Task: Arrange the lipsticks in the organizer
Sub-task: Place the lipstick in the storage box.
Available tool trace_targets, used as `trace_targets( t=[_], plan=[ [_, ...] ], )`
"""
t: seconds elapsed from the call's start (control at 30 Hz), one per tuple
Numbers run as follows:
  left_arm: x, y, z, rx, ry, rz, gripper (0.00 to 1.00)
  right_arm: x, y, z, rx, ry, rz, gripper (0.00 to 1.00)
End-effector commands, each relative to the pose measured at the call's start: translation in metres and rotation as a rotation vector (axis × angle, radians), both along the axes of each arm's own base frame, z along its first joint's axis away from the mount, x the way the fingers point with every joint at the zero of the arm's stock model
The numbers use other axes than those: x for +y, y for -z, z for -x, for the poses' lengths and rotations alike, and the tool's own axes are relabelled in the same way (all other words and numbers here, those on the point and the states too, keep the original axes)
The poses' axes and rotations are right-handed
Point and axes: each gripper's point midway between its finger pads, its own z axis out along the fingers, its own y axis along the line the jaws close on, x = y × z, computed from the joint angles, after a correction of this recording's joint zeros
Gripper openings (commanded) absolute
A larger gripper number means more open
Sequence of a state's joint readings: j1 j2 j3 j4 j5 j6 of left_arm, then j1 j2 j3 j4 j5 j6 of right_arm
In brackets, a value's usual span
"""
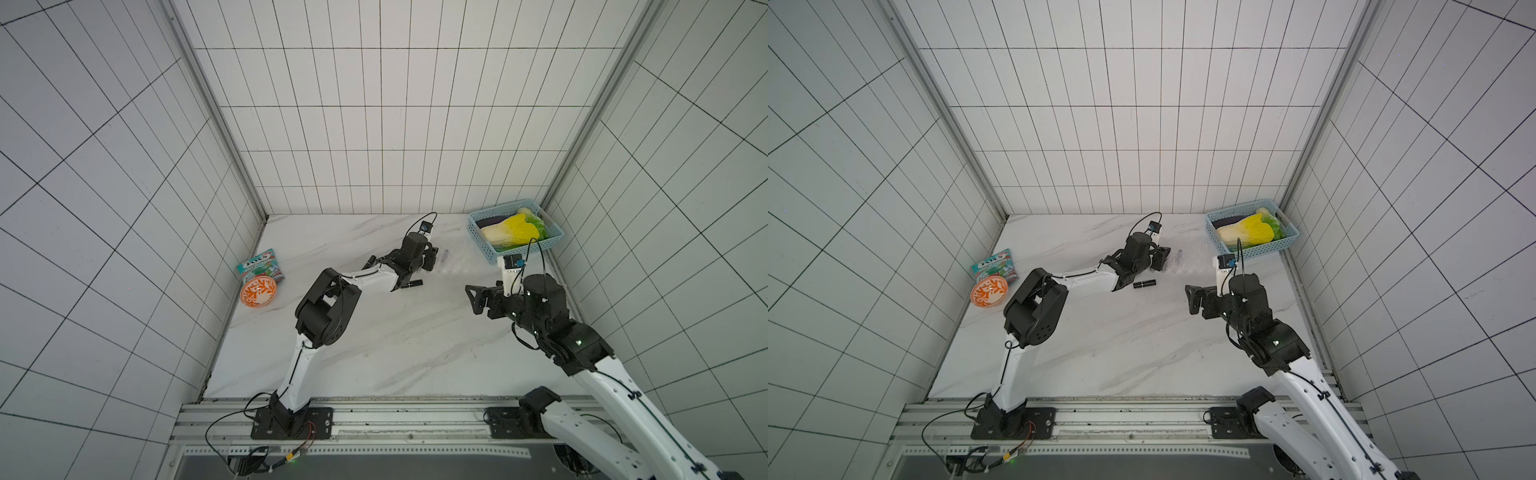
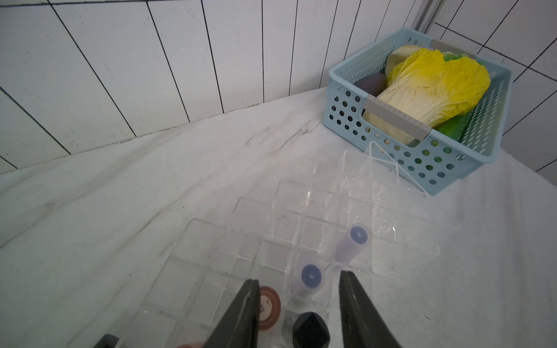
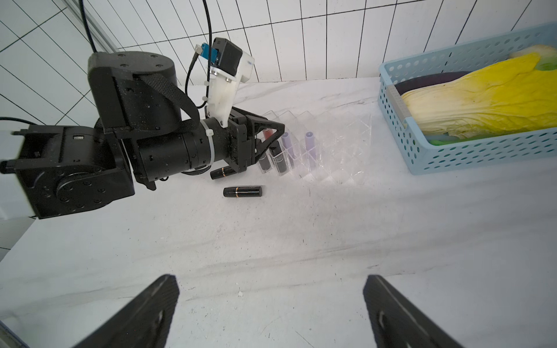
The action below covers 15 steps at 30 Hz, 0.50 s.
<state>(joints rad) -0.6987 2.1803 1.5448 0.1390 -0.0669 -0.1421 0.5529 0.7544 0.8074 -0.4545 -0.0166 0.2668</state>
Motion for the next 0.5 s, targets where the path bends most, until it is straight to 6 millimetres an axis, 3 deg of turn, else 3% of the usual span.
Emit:
trace_targets(
  t=[0.0,0.17,0.27,0.47],
  plan=[
    [-0.006,-0.014,0.005,-0.017,0.022,0.024,0.63,-0.003,0.007,0.002,0.020,0.007,-0.004,1.00],
    [0.019,-0.048,0.020,-0.058,-0.025,0.042,0.70,-0.002,0.006,0.003,0.021,0.001,-0.008,1.00],
    [0.055,-0.064,0.022,-0.049,-0.113,0.037,0.68,-0.001,0.007,0.003,0.026,-0.006,-0.011,1.00],
    [0.130,-0.064,0.016,0.031,-0.249,0.068,0.65,0.004,0.010,0.003,0.040,-0.027,-0.018,1.00]
  ],
)
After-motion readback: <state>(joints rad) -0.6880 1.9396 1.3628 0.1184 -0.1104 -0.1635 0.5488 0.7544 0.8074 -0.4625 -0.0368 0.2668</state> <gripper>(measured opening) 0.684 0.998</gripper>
